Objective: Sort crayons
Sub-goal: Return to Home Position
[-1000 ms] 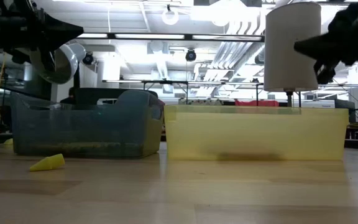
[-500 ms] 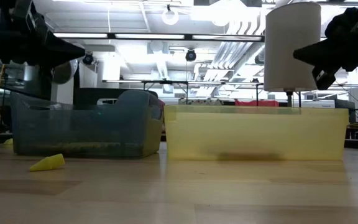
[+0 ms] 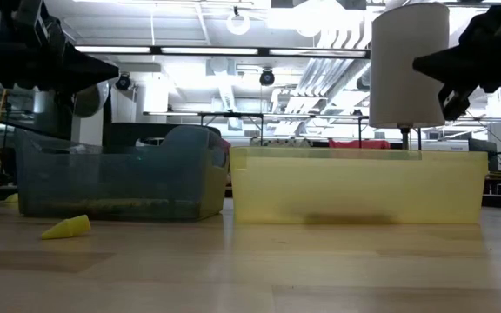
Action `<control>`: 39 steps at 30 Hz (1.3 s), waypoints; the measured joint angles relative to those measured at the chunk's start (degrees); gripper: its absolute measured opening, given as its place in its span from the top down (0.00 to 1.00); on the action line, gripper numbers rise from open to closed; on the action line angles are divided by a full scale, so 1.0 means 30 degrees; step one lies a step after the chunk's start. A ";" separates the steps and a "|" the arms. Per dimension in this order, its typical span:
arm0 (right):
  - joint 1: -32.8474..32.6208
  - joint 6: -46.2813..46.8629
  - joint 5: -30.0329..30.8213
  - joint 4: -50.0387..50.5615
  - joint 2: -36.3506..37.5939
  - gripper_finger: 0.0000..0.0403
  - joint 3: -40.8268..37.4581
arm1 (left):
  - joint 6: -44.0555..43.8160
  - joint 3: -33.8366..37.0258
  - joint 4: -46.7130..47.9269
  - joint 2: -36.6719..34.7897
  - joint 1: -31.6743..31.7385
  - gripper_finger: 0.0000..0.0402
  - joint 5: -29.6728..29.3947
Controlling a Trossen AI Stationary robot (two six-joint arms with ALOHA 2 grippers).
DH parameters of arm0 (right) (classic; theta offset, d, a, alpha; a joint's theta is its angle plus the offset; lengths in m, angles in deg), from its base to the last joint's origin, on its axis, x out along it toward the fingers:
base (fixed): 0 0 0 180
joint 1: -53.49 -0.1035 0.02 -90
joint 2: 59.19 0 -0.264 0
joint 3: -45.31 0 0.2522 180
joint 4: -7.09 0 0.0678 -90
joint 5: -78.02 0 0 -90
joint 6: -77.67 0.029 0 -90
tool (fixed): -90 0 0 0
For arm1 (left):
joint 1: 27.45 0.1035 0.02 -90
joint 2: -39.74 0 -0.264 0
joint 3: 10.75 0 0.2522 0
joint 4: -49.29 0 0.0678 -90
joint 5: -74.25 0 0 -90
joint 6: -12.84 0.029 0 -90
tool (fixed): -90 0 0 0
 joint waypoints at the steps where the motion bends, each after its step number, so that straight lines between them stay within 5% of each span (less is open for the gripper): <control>1: 0.0000 0.0000 -0.0002 0.0137 0.0000 1.00 0.0000 | -0.0001 0.0000 -0.0005 0.0000 0.0000 1.00 0.0000; 39: 0.0000 0.0000 -0.0004 0.0142 -0.0255 1.00 -0.0022 | -0.0001 0.0007 -0.0015 0.0080 0.0000 1.00 0.0015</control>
